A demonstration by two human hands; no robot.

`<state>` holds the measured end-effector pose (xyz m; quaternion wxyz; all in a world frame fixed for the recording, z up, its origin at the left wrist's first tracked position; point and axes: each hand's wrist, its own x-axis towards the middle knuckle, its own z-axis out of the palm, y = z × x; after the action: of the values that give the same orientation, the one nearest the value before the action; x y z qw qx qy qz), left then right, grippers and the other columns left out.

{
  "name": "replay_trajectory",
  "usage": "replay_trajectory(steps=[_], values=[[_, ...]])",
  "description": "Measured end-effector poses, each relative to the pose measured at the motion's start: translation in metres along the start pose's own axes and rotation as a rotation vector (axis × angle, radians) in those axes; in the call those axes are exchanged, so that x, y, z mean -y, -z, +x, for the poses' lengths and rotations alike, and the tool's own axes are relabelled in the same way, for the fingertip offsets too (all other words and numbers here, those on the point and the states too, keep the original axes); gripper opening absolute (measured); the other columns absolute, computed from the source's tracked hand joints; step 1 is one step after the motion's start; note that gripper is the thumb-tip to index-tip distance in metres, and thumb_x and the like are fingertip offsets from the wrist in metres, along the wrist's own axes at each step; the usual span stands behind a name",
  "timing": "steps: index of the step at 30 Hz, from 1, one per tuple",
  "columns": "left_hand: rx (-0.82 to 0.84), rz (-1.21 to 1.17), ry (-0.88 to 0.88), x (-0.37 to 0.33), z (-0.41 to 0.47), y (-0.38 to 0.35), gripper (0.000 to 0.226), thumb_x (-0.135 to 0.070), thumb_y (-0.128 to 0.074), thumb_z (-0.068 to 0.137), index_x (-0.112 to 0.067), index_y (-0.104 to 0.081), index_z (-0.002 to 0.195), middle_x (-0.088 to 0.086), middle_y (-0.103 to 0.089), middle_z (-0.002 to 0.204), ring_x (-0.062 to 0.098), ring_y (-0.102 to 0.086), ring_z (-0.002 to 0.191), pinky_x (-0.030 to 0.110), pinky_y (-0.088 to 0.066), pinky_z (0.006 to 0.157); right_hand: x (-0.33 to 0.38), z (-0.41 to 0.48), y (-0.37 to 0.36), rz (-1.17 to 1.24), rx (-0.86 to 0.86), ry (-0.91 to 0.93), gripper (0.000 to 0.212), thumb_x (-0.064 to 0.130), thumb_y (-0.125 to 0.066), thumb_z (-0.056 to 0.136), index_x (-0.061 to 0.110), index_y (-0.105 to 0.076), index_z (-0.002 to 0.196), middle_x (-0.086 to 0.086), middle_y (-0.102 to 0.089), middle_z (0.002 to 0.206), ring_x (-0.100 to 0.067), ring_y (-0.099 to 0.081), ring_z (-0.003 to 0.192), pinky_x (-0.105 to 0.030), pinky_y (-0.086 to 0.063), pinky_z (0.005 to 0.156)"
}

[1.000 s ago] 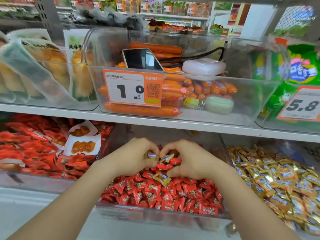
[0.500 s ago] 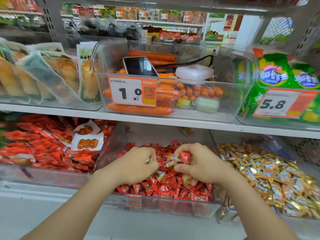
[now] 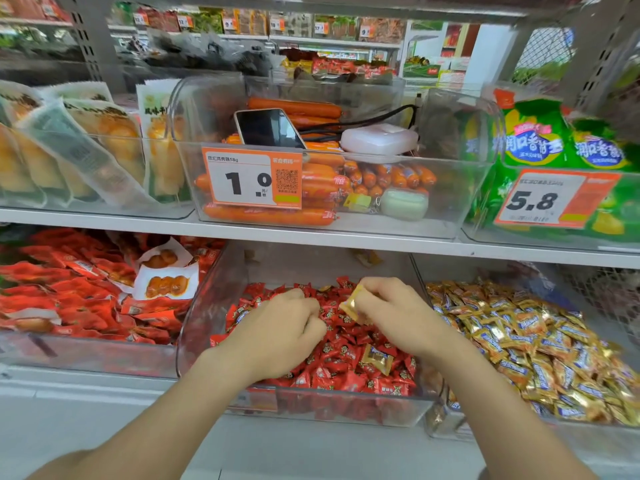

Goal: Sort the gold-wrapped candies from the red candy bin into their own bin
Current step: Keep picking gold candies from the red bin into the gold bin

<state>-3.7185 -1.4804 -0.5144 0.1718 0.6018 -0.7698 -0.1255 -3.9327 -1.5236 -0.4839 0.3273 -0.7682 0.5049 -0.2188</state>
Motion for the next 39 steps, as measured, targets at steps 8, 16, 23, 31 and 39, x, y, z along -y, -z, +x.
replay_trajectory(steps=[8,16,23,31,39], values=[[0.01,-0.273,-0.068,-0.012,0.01,-0.007,0.021,-0.02,-0.051,0.109,-0.03,-0.068,0.113,-0.006,-0.069,0.083,0.012,-0.067,0.068,0.032,-0.058,0.067,0.008,-0.008,0.002,0.082,-0.235,-0.12,0.039,0.031,-0.043,0.093,0.016,-0.038,0.057,-0.008,-0.046,0.049,-0.02,-0.048,0.039,-0.03,-0.037,0.049],[0.177,0.046,-0.151,-0.042,0.026,-0.033,0.046,-0.068,-0.073,0.082,-0.041,-0.07,0.119,-0.014,-0.052,0.098,0.012,-0.056,0.091,0.036,-0.052,0.074,0.002,-0.023,0.011,-0.157,-0.405,0.044,0.034,0.025,-0.051,0.087,0.011,-0.049,0.057,-0.005,-0.038,0.045,-0.015,-0.032,0.047,-0.037,-0.034,0.046],[0.133,-0.139,-0.089,-0.035,0.017,-0.025,0.021,-0.016,-0.059,0.091,-0.025,-0.04,0.087,-0.003,-0.054,0.085,0.01,-0.052,0.073,0.047,-0.052,0.067,-0.005,-0.019,0.012,-0.146,-0.355,0.061,0.037,0.025,-0.047,0.09,0.01,-0.035,0.058,0.002,-0.028,0.049,-0.014,-0.026,0.049,-0.034,-0.027,0.047],[0.056,-0.156,0.212,0.01,0.001,0.02,0.009,-0.025,-0.04,0.1,-0.027,-0.035,0.093,0.007,-0.056,0.074,0.029,-0.048,0.066,0.04,-0.033,0.059,0.012,0.001,-0.016,0.027,-0.145,0.03,0.047,0.039,-0.054,0.108,0.005,-0.062,0.077,-0.009,-0.069,0.059,-0.017,-0.067,0.044,-0.034,-0.056,0.048],[-0.093,-0.068,0.413,0.029,-0.003,0.023,0.054,-0.051,-0.04,0.105,-0.016,-0.051,0.065,0.005,-0.063,0.07,0.027,-0.062,0.067,0.036,-0.044,0.062,0.022,0.049,-0.045,0.05,-0.158,-0.037,0.032,0.011,-0.052,0.099,0.025,-0.078,0.087,-0.003,-0.077,0.078,-0.021,-0.066,0.06,-0.026,-0.052,0.058]])
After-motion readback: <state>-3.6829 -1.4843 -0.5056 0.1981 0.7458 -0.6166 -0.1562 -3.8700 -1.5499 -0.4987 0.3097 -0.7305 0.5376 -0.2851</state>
